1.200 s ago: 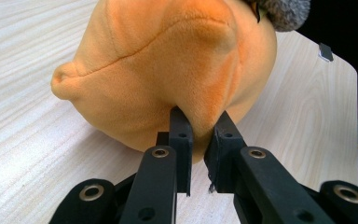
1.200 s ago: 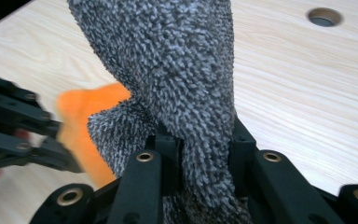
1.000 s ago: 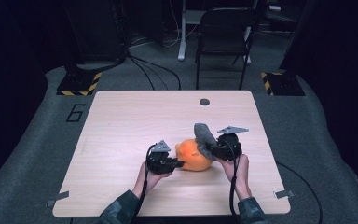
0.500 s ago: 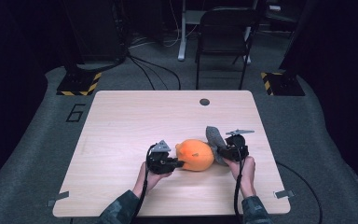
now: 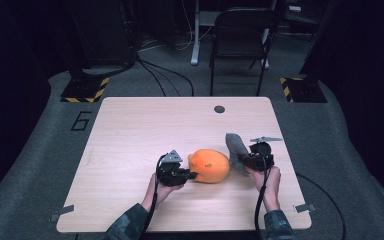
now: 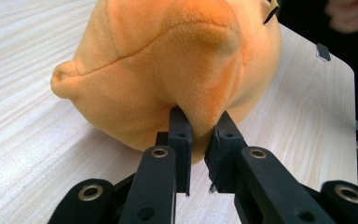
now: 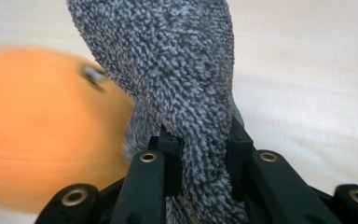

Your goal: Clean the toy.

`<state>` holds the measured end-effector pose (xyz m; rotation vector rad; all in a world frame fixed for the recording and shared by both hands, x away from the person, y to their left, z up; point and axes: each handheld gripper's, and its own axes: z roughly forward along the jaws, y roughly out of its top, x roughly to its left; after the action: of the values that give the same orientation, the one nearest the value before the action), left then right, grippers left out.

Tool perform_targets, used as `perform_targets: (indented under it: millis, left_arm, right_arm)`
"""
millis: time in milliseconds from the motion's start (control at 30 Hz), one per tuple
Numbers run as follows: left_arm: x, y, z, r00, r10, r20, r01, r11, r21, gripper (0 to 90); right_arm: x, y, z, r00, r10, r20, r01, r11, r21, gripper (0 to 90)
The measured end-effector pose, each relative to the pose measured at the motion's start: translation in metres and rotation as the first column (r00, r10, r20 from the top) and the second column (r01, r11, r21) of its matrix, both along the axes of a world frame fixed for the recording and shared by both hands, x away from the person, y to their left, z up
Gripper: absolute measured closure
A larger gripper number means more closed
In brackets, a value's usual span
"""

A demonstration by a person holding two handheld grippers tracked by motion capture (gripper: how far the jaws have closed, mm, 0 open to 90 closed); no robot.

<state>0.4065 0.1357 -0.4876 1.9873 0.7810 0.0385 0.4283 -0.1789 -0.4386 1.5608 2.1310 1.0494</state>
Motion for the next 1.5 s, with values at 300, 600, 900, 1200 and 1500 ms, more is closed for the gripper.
perform_targets:
  millis: [300, 600, 900, 1200, 1500]
  left_arm:
    - [-0.001, -0.001, 0.000, 0.9998, -0.010, 0.017, 0.010, 0.9999, 0.003, 80.9]
    - [-0.002, -0.002, 0.001, 0.9991, -0.021, 0.036, 0.020, 0.9998, 0.007, 81.0]
    - [-0.003, -0.003, 0.000, 0.9991, -0.018, 0.038, 0.017, 0.9998, 0.014, 80.9]
    - [-0.003, -0.002, 0.000, 0.9988, -0.024, 0.042, 0.023, 0.9997, 0.012, 80.9]
    - [-0.003, -0.003, -0.001, 0.9990, -0.022, 0.040, 0.022, 0.9997, 0.004, 80.9]
  right_arm:
    - [-0.025, 0.036, 0.052, 0.9835, 0.140, 0.115, -0.151, 0.983, 0.101, 73.8]
    - [-0.033, 0.079, 0.046, 0.9628, 0.232, 0.138, -0.249, 0.961, 0.122, 73.7]
    - [-0.036, 0.106, 0.027, 0.9531, 0.263, 0.150, -0.252, 0.963, -0.092, 73.3]
    - [-0.031, 0.088, 0.026, 0.9674, 0.213, 0.138, -0.192, 0.970, -0.150, 72.9]
    - [-0.016, 0.056, 0.009, 0.9893, 0.112, 0.093, -0.099, 0.986, -0.137, 72.9]
